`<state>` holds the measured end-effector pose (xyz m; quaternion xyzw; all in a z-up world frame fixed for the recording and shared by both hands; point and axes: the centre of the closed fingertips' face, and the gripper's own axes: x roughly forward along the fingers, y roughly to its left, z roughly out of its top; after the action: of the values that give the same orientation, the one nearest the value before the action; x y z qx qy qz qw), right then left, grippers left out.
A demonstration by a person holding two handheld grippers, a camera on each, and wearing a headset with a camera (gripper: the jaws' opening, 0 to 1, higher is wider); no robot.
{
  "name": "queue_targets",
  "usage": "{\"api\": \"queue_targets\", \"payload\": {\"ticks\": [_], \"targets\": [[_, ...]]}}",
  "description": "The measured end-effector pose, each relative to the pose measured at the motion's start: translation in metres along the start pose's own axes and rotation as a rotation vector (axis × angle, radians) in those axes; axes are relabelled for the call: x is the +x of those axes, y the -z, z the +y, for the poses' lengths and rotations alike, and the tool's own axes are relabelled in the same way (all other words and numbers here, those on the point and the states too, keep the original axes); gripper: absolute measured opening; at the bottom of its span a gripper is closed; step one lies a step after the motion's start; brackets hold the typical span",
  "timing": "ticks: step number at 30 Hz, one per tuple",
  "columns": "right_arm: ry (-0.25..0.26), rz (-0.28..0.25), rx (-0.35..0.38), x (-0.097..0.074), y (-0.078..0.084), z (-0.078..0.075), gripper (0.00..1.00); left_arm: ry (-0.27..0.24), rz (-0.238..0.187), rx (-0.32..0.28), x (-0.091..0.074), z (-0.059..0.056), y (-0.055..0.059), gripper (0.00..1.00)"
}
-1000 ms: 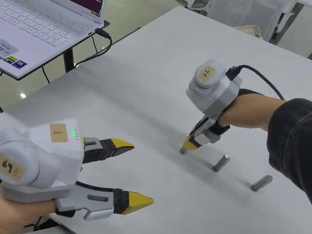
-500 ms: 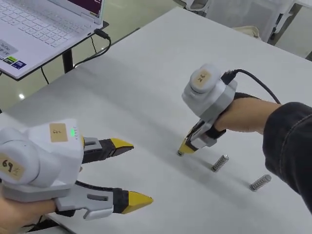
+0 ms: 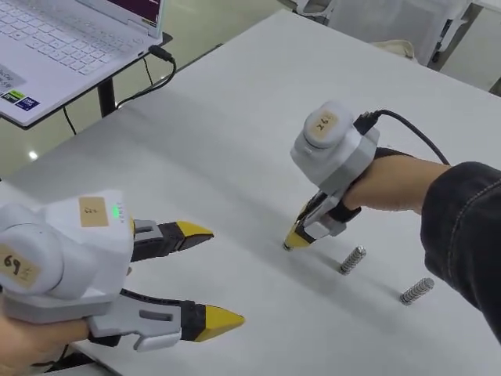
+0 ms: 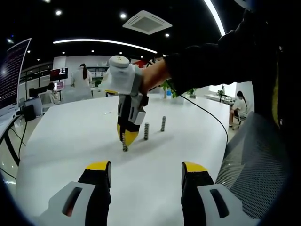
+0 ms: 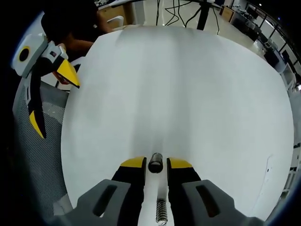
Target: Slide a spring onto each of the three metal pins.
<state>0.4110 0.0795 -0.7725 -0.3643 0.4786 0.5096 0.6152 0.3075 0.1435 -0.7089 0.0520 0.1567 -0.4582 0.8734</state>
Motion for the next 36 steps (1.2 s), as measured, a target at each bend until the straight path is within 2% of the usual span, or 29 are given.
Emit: {"api": "queue_targets", "payload": {"ticks": [11,16,27,29,36], "targets": [[0.031,-0.049,0.024,-0.020,-0.001,-0.002,0.23,0.003,0.009,0.010,0.002,0.002,-0.002,0.56],[0.051,-0.077,0.030,-0.031,-0.003,-0.002,0.25,0.004,0.006,0.014,0.002,0.002,-0.007,0.57],[0.104,-0.134,0.051,-0.057,-0.001,-0.005,0.25,0.009,0.001,0.036,0.002,0.006,-0.023,0.57],[0.119,-0.151,0.053,-0.060,0.001,-0.008,0.26,0.011,-0.003,0.036,0.003,0.006,-0.027,0.57],[0.162,-0.224,0.073,-0.086,0.002,-0.006,0.26,0.024,-0.005,0.053,0.008,0.004,-0.037,0.57]]}}
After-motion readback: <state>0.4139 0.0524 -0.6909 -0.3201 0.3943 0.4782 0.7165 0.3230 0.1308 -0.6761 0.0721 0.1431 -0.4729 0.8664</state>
